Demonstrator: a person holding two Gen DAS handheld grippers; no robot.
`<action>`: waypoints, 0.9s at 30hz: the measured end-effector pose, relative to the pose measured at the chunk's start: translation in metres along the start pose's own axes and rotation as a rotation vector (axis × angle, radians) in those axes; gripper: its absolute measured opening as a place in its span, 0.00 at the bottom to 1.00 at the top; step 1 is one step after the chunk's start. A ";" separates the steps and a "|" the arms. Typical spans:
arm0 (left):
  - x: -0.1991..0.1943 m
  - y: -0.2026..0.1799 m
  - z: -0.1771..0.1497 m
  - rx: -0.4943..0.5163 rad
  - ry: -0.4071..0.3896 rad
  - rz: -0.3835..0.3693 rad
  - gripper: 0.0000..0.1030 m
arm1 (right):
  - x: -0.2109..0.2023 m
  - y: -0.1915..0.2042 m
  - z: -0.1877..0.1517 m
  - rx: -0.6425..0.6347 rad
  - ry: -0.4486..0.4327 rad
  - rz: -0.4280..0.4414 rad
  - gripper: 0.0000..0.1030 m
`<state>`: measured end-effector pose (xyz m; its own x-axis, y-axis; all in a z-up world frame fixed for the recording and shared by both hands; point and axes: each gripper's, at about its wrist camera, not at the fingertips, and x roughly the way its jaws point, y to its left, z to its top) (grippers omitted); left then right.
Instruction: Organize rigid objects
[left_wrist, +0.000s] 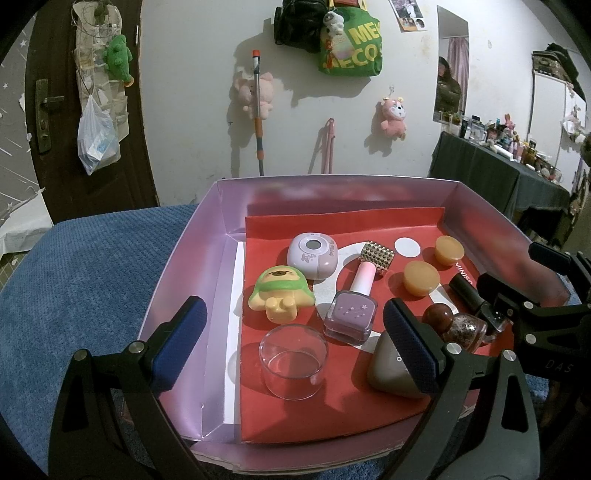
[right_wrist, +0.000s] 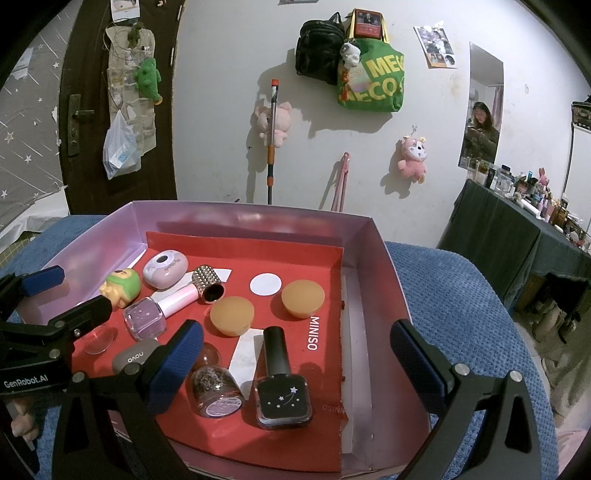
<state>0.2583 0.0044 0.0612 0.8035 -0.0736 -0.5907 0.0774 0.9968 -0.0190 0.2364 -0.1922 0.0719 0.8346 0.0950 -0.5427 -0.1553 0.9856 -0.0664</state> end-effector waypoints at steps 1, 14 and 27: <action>0.000 0.000 0.000 0.000 0.000 0.000 0.95 | 0.000 0.000 0.000 0.000 0.000 0.000 1.00; -0.033 0.007 -0.009 -0.032 -0.011 -0.028 0.95 | -0.020 0.000 -0.006 0.003 -0.029 0.011 1.00; -0.066 0.001 -0.064 -0.041 0.210 -0.037 0.95 | -0.077 0.002 -0.058 0.051 0.161 0.045 1.00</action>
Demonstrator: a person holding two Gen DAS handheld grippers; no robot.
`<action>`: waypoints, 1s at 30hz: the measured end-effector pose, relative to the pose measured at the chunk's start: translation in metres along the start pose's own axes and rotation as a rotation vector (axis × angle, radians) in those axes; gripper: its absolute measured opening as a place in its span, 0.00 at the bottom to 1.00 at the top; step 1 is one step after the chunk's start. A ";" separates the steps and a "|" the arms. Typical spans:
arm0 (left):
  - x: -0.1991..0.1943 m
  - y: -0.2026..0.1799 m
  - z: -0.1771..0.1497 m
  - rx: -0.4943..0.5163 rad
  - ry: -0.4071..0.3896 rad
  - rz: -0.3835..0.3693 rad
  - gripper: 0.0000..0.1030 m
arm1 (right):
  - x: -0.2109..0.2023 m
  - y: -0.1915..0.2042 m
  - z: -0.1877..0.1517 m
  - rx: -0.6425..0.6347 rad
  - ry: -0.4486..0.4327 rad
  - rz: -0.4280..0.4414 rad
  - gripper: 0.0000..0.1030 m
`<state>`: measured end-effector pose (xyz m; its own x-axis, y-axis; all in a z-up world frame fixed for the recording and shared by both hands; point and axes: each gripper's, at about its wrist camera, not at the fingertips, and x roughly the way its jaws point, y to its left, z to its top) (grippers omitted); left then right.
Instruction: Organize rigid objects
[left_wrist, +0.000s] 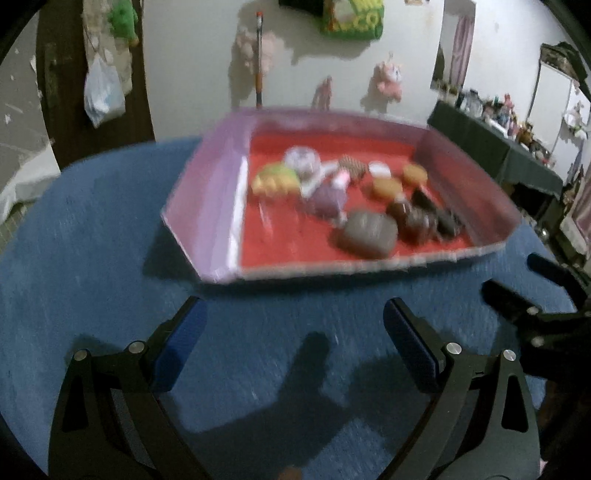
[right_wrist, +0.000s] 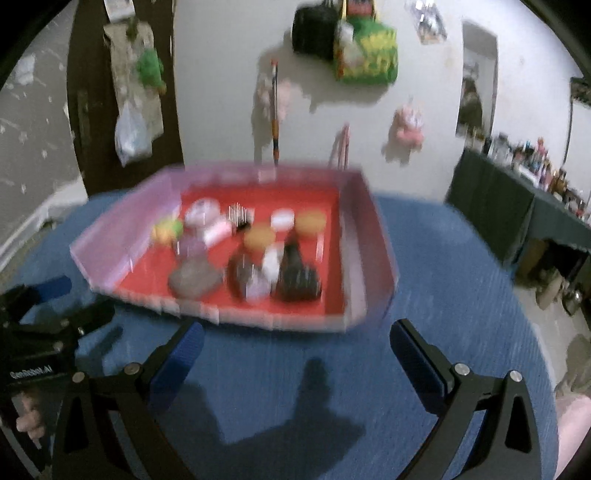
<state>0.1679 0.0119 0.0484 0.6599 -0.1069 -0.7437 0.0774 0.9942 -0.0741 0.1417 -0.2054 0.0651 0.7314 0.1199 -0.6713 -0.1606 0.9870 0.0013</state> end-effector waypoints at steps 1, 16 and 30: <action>0.003 -0.001 -0.004 0.000 0.024 -0.006 0.95 | 0.005 0.001 -0.007 0.006 0.043 0.007 1.00; 0.020 -0.004 -0.021 0.011 0.108 0.072 0.99 | 0.023 -0.008 -0.032 0.075 0.202 -0.067 1.00; 0.022 -0.007 -0.017 0.004 0.111 0.080 1.00 | 0.027 -0.007 -0.025 0.068 0.207 -0.073 1.00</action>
